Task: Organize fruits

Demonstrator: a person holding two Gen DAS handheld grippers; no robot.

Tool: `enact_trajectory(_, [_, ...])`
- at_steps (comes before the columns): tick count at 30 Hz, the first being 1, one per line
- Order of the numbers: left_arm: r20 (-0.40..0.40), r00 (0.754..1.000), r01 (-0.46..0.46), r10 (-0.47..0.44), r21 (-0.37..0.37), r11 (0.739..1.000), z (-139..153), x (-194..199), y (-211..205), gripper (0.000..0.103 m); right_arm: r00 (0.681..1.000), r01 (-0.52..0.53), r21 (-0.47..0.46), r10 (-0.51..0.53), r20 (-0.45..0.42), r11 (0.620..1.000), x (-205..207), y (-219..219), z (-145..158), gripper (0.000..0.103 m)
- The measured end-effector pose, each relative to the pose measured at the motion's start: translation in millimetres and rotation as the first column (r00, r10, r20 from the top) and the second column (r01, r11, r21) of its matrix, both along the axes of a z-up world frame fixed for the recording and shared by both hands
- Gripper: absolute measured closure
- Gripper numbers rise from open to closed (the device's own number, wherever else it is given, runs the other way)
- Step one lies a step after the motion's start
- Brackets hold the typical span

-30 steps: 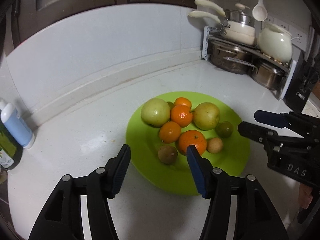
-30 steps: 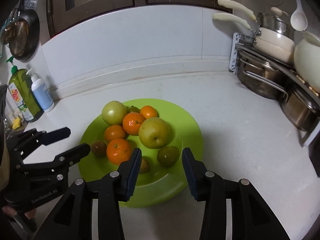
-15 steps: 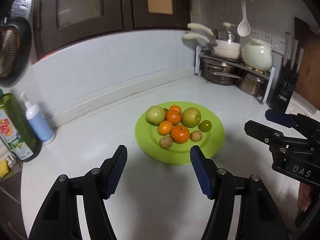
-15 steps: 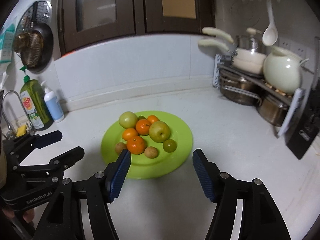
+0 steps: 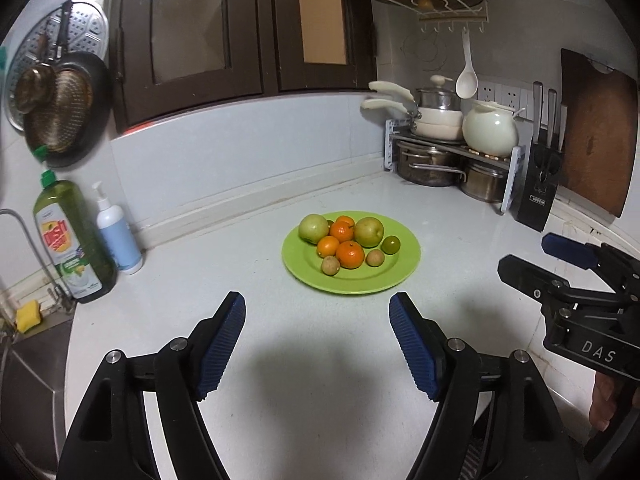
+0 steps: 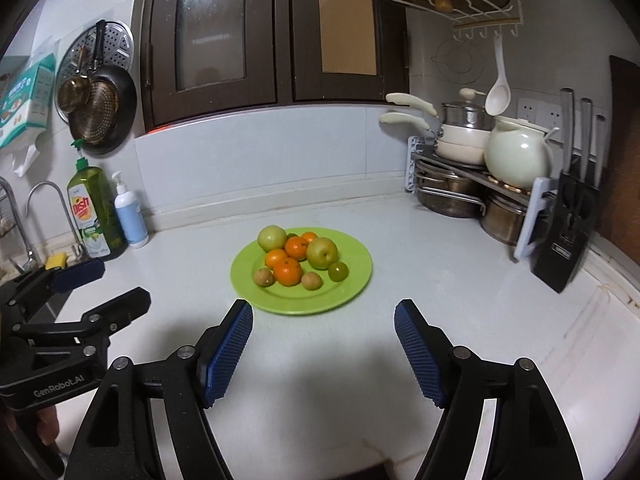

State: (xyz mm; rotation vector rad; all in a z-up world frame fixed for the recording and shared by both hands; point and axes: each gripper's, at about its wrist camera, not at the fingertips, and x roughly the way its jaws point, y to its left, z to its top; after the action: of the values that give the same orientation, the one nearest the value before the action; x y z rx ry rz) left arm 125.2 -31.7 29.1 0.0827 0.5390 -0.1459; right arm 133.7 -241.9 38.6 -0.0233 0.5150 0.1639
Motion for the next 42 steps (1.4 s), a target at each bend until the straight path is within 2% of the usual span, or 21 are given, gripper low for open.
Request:
enact_trajectory(9, [0.058, 0.998, -0.033, 0.034, -0.004, 0.999, 10, -35, 4, 0.015, 1.000, 0.012, -0.012, -0.012, 0.023, 1.000, -34, 0, 1, 0.029])
enact_trajectory(22, [0.093, 0.995, -0.045, 0.045, -0.001, 0.999, 19, -52, 3, 0.001, 0.999, -0.002, 0.003, 0.001, 0.051, 1.000, -53, 0, 7, 0.026])
enact_trajectory(42, [0.095, 0.993, -0.070, 0.067, 0.023, 0.997, 18, -60, 2, 0.000, 0.998, 0.010, -0.001, -0.010, 0.065, 1.000, -59, -3, 11, 0.026])
